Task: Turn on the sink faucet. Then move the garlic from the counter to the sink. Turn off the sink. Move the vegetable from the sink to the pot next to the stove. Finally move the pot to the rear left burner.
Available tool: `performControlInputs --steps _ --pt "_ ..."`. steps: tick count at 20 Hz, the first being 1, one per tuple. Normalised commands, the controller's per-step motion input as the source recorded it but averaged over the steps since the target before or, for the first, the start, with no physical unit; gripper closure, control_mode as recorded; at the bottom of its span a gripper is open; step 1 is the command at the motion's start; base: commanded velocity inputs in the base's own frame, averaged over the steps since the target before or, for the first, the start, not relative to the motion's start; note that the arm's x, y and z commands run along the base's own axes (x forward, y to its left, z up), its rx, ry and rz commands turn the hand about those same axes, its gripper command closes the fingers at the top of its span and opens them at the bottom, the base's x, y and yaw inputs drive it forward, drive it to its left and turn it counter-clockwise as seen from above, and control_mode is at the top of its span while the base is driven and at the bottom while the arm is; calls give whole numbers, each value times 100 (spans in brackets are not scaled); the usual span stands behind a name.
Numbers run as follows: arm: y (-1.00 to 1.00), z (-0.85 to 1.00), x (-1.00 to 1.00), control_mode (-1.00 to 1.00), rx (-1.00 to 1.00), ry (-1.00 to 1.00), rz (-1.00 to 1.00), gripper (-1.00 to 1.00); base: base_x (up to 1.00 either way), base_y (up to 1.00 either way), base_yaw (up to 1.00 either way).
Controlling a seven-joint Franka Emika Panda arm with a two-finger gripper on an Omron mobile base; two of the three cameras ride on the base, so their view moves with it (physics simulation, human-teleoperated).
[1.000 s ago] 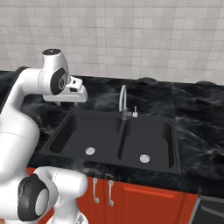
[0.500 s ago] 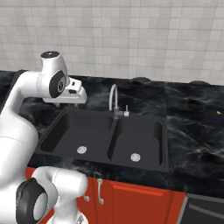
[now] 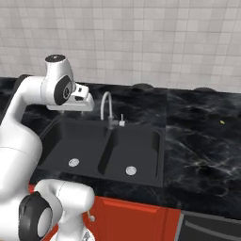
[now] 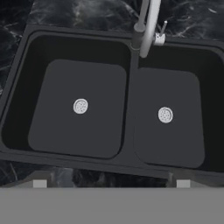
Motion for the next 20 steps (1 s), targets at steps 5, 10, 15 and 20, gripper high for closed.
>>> performControlInputs --steps 5,10,15,20 --pt "0 0 0 100 0 0 0 -100 61 0 0" --pt "0 0 0 100 0 0 0 -100 38 0 0" --pt "-34 -18 -8 -100 0 0 2 -100 0 0 0" --pt "-79 -29 -7 -100 5 -3 14 -100 0 0 0"
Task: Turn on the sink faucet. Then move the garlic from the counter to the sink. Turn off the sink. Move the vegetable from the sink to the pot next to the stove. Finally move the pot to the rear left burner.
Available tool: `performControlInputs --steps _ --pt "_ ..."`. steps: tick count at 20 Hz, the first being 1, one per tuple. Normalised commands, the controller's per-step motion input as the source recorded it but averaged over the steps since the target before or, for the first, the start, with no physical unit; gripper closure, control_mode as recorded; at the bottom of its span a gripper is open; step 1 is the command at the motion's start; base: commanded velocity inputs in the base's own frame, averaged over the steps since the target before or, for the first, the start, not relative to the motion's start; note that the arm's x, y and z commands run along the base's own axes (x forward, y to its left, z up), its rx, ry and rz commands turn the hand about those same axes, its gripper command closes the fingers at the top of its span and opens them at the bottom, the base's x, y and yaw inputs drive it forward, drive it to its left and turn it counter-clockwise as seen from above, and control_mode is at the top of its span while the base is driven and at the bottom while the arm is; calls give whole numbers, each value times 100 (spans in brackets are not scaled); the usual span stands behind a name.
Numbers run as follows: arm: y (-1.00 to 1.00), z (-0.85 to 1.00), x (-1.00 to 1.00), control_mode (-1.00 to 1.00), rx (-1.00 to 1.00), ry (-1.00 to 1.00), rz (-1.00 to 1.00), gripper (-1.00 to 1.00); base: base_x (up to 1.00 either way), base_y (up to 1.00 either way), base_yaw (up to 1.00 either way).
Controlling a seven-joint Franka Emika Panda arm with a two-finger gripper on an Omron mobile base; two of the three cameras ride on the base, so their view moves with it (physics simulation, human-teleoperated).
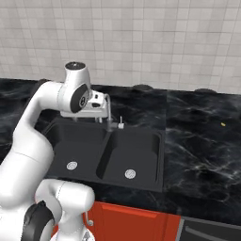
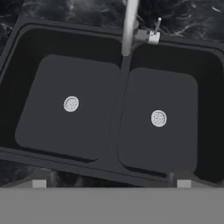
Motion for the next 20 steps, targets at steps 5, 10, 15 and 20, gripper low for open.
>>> performControlInputs --steps 5,10,15,20 --pt "-73 -28 24 -100 5 0 20 -100 0 0 0" --pt "-59 -29 49 -100 3 0 23 -100 0 0 0" --pt "-56 -25 43 -100 5 -2 30 -100 0 0 0" --pt "-37 -15 16 -100 9 -8 23 -100 0 0 0"
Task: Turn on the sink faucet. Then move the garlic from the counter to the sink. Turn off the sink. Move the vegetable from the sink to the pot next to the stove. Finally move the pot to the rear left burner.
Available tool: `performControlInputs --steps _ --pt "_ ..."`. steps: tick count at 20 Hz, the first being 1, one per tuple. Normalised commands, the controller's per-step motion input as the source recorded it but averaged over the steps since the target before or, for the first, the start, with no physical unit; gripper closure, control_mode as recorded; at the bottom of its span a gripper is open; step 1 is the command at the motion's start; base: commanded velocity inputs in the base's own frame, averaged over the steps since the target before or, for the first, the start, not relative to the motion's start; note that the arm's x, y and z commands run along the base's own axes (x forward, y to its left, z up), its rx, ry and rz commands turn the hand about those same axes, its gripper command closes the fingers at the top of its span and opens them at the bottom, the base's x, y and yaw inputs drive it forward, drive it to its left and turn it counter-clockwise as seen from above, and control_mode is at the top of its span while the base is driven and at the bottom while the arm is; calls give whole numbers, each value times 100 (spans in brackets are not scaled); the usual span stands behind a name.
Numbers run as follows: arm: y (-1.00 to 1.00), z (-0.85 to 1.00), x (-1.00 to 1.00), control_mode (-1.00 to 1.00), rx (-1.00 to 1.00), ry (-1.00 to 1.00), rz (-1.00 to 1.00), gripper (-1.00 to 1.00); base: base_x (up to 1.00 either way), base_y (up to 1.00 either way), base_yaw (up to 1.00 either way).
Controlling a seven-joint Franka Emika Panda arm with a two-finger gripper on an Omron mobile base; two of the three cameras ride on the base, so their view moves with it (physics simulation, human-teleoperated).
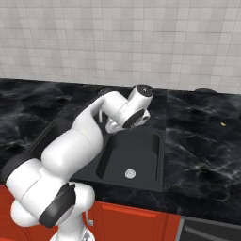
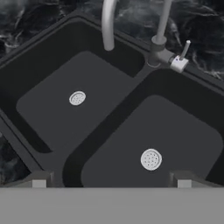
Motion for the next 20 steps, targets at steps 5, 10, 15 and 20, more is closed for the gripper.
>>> performControlInputs --steps 5,10,15,20 --pt "-8 -9 27 -100 5 -11 11 -100 0 0 0" --pt "3 -15 44 -100 9 -22 22 -100 0 0 0" --pt "4 -19 16 -100 7 -26 29 -100 0 0 0" --pt "28 -5 0 -100 0 -18 17 -100 0 0 0"
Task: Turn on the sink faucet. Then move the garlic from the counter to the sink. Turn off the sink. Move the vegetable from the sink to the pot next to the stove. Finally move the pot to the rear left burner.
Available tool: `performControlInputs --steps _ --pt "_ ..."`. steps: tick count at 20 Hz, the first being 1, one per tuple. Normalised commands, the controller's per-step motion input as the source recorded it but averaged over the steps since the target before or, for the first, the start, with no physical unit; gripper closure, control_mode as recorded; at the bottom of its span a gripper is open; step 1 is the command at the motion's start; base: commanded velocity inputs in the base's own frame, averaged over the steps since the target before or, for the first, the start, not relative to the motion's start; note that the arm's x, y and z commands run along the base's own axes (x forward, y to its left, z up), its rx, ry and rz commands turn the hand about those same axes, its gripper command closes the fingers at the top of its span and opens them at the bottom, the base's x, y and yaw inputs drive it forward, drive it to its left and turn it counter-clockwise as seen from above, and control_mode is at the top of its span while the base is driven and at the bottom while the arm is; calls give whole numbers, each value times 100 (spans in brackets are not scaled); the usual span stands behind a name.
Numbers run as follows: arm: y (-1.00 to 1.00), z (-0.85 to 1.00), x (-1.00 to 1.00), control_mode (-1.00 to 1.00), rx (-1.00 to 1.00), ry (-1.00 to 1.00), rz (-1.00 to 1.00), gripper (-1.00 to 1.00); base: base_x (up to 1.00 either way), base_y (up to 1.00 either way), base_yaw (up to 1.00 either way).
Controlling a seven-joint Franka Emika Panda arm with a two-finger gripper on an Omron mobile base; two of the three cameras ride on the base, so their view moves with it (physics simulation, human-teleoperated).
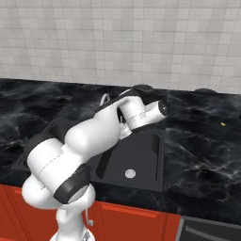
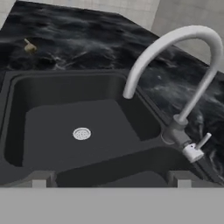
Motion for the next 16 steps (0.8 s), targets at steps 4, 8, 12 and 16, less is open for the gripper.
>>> performControlInputs --steps 4,8,12,16 --pt "46 -1 8 -100 2 -18 14 -100 0 0 0" --pt "37 0 13 -100 4 -14 8 -100 0 0 0" --pt "25 0 21 -100 0 -4 0 -100 0 0 0" --pt "10 -6 31 -100 0 -1 0 -100 0 0 0"
